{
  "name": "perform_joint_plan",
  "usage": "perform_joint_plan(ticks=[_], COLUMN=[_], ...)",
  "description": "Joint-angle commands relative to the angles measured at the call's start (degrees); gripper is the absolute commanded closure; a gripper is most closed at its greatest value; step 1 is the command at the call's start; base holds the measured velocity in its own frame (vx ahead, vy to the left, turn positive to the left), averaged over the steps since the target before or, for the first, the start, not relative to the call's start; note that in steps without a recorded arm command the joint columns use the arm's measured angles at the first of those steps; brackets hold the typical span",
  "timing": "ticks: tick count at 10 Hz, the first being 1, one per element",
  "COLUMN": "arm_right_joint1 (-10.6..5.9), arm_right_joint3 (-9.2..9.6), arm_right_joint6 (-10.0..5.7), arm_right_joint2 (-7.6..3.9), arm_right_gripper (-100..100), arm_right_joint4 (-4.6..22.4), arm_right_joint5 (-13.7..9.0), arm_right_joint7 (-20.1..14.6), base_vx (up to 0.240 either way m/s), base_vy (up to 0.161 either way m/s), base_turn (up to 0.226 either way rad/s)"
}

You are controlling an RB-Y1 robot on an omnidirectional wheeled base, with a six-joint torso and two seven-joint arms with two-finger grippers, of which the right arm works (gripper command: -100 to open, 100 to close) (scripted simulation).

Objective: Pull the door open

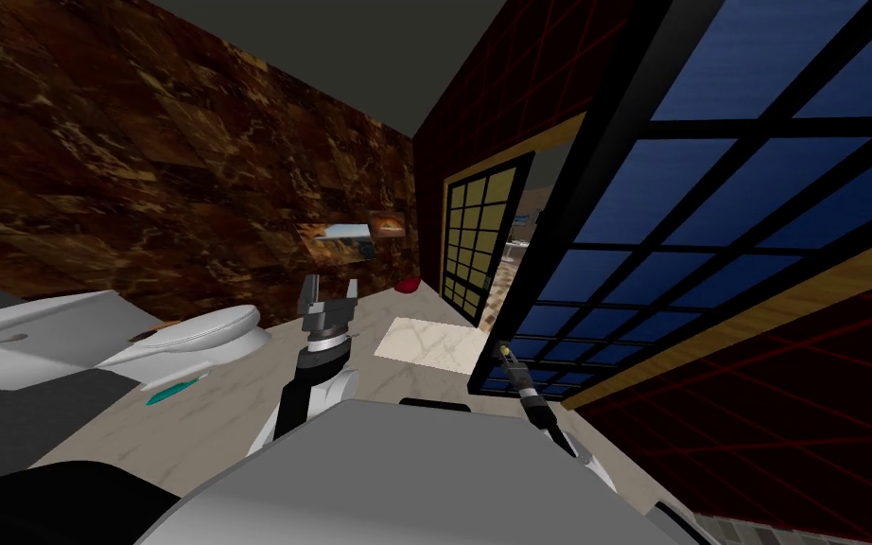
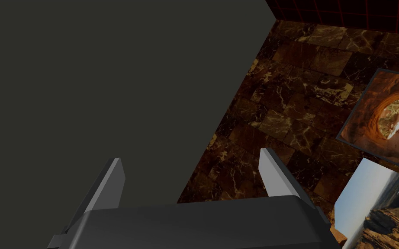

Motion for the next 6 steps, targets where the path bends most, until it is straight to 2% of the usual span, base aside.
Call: perform_joint_plan(ticks=[1,2,6], arm_right_joint1=[0.56,0.38,1.71], arm_right_joint3=[0.91,0.64,2.15], arm_right_joint6=[-1.38,-0.8,-3.9], arm_right_joint2=[-0.68,-0.33,-1.64], arm_right_gripper=[100,100,100], arm_right_joint4=[0.22,0.19,1.12], arm_right_joint5=[0.58,0.42,0.95], arm_right_joint7=[-1.1,-0.63,-2.28], base_vx=[-0.175,-0.078,-0.179], base_vy=[-0.074,-0.027,-0.061], base_turn=[0.063,0.013,0.153])
